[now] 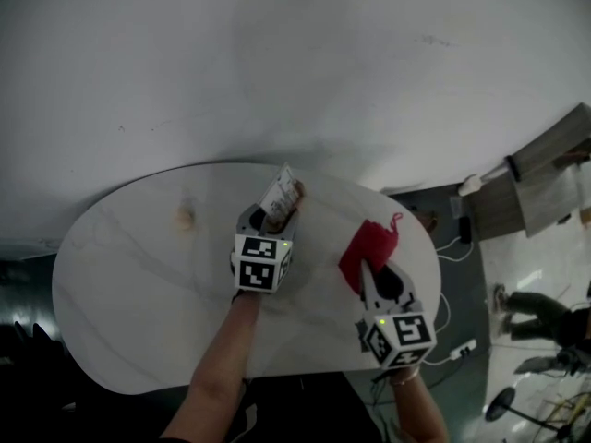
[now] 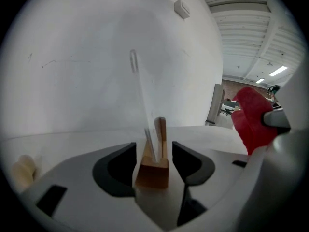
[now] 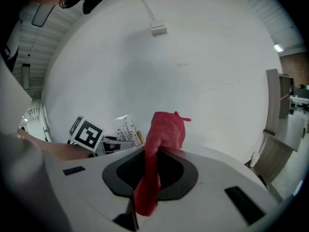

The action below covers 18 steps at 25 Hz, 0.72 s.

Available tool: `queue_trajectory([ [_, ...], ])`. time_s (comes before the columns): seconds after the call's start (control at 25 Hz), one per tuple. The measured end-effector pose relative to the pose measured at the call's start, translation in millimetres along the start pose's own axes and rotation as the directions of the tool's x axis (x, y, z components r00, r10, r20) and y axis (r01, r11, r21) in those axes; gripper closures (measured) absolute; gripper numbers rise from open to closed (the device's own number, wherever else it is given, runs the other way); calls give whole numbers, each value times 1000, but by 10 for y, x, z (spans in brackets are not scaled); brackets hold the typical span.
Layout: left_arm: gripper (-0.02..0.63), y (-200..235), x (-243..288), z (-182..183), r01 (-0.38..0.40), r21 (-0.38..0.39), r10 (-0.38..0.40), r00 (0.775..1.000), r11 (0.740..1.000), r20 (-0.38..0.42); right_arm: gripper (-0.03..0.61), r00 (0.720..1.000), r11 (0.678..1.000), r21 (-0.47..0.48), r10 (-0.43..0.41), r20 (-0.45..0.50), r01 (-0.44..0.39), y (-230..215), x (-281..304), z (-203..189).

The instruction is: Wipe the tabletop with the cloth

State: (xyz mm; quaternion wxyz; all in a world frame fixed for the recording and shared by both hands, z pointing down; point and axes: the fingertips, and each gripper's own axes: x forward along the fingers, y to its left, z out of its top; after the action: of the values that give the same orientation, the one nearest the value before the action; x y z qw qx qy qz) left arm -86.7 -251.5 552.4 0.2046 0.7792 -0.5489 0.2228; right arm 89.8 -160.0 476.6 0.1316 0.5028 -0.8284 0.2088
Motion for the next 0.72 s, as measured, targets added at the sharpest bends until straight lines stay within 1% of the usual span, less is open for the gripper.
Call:
queue_trajectory([
  [0.2,403,29,65,-63,-80,58,81,996,995,-21,532,1000,1000,3,1,-3,-1,-45,16,-4],
  [0.24,427,37,77,-80,-95,67,96,995,993,-22,532,1000,1000,2,2,-4,-2,-42,17,3],
  [0.28,464,46,84,-88,-106,74,108,994,992,-22,532,1000,1000,1,2,-5,-2,-39,19,6],
  [0.32,469,53,87,-90,-110,77,112,993,991,-21,532,1000,1000,-1,2,-8,-2,-41,21,3],
  [0.52,482,44,26,-61,-89,74,90,996,993,-5,532,1000,1000,-7,5,-10,-5,-44,25,-6],
  [0.72,486,-26,-158,95,-88,125,82,995,988,53,532,1000,1000,-23,6,-18,-6,-31,25,14],
])
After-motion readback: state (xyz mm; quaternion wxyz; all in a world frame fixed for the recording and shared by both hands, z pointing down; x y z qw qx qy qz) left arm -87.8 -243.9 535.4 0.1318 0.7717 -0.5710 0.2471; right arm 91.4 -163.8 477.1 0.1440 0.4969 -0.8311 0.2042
